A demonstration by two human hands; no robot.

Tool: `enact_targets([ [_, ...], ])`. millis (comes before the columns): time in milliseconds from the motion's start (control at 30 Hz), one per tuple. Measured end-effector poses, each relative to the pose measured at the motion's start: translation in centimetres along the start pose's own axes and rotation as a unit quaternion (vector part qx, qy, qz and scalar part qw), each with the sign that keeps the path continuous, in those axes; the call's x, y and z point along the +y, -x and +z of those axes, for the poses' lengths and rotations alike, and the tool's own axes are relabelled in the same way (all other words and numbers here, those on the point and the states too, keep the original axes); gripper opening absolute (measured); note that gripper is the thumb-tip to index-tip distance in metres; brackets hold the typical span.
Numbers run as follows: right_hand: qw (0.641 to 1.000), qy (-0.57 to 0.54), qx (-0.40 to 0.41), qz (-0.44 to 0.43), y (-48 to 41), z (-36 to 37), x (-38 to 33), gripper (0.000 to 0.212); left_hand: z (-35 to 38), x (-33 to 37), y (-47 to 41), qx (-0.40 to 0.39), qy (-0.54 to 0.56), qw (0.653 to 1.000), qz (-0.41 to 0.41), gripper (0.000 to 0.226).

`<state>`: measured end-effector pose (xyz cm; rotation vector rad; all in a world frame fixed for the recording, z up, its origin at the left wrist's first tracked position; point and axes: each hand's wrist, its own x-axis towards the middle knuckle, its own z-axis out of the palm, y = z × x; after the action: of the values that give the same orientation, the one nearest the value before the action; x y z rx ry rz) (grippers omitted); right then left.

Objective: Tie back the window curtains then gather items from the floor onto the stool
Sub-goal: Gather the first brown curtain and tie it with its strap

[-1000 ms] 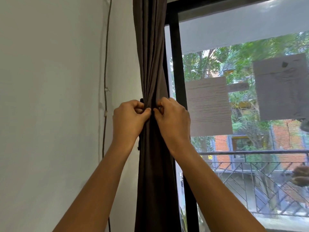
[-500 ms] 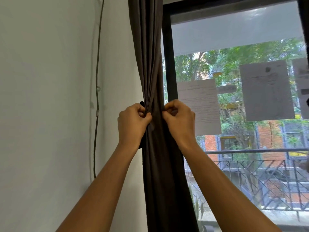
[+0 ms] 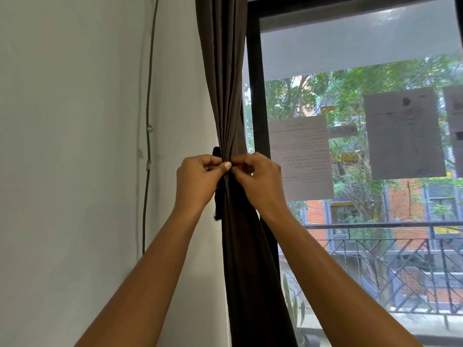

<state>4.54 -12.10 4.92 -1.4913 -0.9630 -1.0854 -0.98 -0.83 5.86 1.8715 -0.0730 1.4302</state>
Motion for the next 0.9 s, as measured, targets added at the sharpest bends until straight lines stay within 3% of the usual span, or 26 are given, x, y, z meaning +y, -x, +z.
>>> enact_targets([
  [133, 0.988, -0.138, 0.0, 0.069, 0.7, -0.1, 0.0, 0.022, 0.0, 0.1, -0.2, 0.006, -0.018, 1.0, 0.003, 0.023],
  [300, 0.985, -0.146, -0.008, 0.088, 0.8, -0.1, 0.5, 0.025, 0.1, 0.2, -0.2, -0.047, 0.035, 0.998, -0.039, 0.024],
  [500, 0.983, -0.144, -0.112, 0.035, 1.6, -0.3, 1.0, 0.027, -0.3, 0.6, -0.5, -0.042, 0.03, 0.998, -0.026, 0.023],
  [633, 0.967, -0.162, -0.187, 0.062, 1.3, -0.9, 2.1, 0.03, -0.3, 0.2, -0.9, -0.026, -0.005, 1.0, -0.016, 0.024],
  [800, 0.973, -0.118, -0.008, 0.196, -0.5, 0.3, 4.5, 0.024, -0.8, -0.4, -0.5, 0.01, -0.088, 0.996, 0.024, 0.027],
  [900, 0.935, -0.177, -0.054, 0.302, -1.9, 1.4, 5.4, 0.039, -1.8, -0.7, -0.3, 0.018, -0.093, 0.995, 0.027, 0.025],
])
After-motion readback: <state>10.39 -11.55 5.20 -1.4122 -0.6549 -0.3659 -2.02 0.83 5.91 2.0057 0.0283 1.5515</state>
